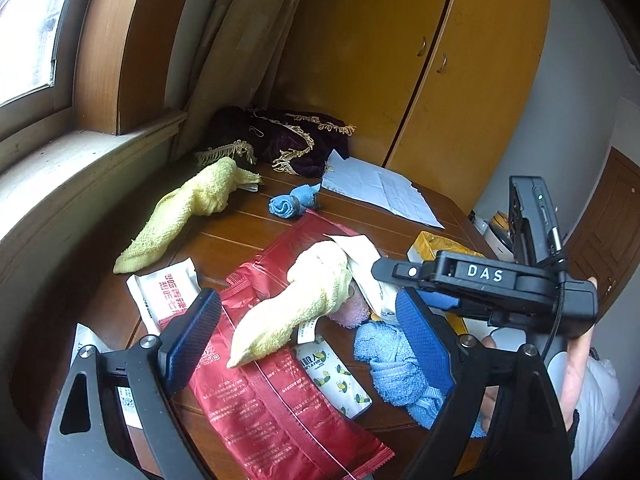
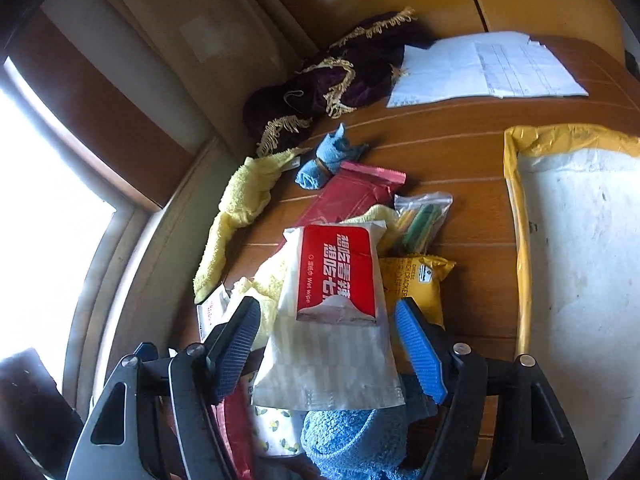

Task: Organize soft objects
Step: 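Grasp the wet-wipes pack with the right gripper while the left grasps the yellow towel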

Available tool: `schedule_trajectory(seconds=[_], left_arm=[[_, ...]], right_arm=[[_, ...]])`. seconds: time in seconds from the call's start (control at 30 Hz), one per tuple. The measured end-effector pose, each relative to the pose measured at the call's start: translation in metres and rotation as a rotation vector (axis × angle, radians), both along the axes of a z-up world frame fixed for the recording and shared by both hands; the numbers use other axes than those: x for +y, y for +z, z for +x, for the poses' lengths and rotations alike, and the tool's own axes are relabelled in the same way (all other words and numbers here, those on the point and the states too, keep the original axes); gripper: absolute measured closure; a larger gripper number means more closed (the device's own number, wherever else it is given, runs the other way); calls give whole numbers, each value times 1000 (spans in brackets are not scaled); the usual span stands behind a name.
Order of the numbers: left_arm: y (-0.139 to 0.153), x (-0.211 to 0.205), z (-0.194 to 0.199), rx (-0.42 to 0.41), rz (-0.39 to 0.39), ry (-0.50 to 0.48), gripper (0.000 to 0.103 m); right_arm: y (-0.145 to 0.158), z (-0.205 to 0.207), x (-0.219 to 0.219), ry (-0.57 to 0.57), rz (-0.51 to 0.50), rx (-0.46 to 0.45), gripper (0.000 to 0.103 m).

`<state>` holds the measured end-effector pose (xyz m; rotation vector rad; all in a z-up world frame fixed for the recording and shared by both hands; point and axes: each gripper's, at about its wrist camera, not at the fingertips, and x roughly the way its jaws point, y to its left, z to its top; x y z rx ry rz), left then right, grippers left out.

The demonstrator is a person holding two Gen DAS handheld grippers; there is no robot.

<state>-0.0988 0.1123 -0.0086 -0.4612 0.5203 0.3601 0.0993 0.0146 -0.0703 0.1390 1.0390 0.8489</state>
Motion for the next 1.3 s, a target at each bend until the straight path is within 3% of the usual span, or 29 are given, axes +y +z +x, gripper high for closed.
schedule_trajectory(seconds=[0.27,0.33,0.6,0.73,0.83,0.93,1.1,1.3], left_arm=[[6,9,13,9,10,3,14],[5,9,30,67,19,-32,14],[-11,-4,84,231,109,-139,14],[-22,-9,104,284,123,-161,26],[-34,-8,111,352,120,-147,48],[-43,-6,111,387,120,-135,63],[-40,-3,100,331,60,-128,69],[-23,4,75,170,-75,-129,69]], right_arm=[[0,-8,-7,-5,9,-14,48],[5,-10,-18,-9,76,-14,49],[25,-20,-41,-59,169,-64,49],[26,-18,-56,-138,141,-94,49],[17,-11,-67,-150,177,-46,50],[13,-9,-71,-155,198,-37,50],[17,-16,-74,-140,206,-83,50],[15,-14,-79,-106,292,-61,50]])
